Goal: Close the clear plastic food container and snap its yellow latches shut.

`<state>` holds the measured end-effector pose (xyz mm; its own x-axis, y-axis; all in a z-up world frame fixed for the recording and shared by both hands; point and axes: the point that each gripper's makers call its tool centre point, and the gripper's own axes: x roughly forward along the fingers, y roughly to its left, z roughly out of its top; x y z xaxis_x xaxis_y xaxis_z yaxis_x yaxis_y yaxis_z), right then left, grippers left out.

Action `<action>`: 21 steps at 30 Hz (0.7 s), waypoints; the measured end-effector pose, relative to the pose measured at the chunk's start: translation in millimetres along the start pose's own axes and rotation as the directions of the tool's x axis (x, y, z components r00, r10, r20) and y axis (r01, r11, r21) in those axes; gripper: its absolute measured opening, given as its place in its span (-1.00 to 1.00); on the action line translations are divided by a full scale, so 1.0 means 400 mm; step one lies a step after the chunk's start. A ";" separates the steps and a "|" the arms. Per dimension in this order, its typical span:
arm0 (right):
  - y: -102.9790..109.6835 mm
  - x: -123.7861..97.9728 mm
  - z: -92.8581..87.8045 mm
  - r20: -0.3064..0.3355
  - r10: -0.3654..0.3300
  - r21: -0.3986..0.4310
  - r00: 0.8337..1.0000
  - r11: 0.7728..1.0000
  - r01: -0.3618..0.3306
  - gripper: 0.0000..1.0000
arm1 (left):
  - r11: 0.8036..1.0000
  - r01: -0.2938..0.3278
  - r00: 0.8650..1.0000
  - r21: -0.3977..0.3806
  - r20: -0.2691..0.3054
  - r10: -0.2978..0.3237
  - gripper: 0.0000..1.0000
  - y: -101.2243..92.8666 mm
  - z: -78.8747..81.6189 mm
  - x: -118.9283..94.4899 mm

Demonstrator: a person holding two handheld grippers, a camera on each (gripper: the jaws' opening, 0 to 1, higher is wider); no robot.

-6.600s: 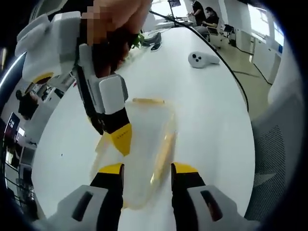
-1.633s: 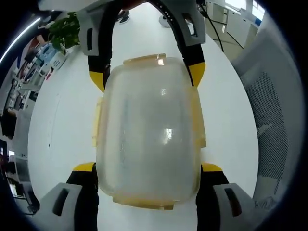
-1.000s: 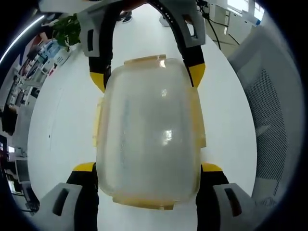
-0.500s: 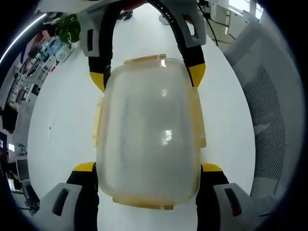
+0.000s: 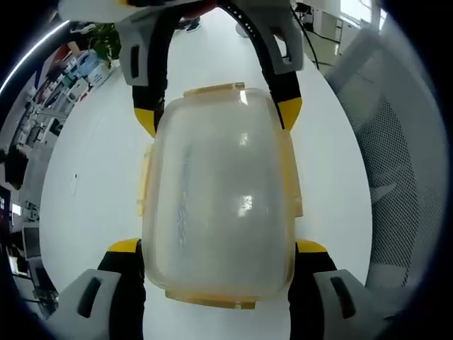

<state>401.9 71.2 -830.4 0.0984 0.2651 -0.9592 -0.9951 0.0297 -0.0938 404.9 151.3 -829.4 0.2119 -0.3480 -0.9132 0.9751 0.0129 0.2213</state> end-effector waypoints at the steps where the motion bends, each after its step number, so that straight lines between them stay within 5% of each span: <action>1: 0.001 0.001 0.004 0.000 -0.001 0.001 1.000 1.000 0.001 0.68 | 1.000 0.000 1.000 0.001 -0.003 0.000 0.71 0.000 -0.004 -0.001; 21: -0.014 0.007 0.021 0.019 0.000 0.000 1.000 1.000 0.000 0.69 | 1.000 0.001 1.000 0.000 -0.015 -0.001 0.71 0.014 -0.024 -0.003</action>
<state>408.0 80.0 -830.4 0.0984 0.2834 -0.9539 -0.9951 0.0296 -0.0939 410.9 160.8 -830.4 0.2115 -0.3340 -0.9186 0.9754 0.0125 0.2200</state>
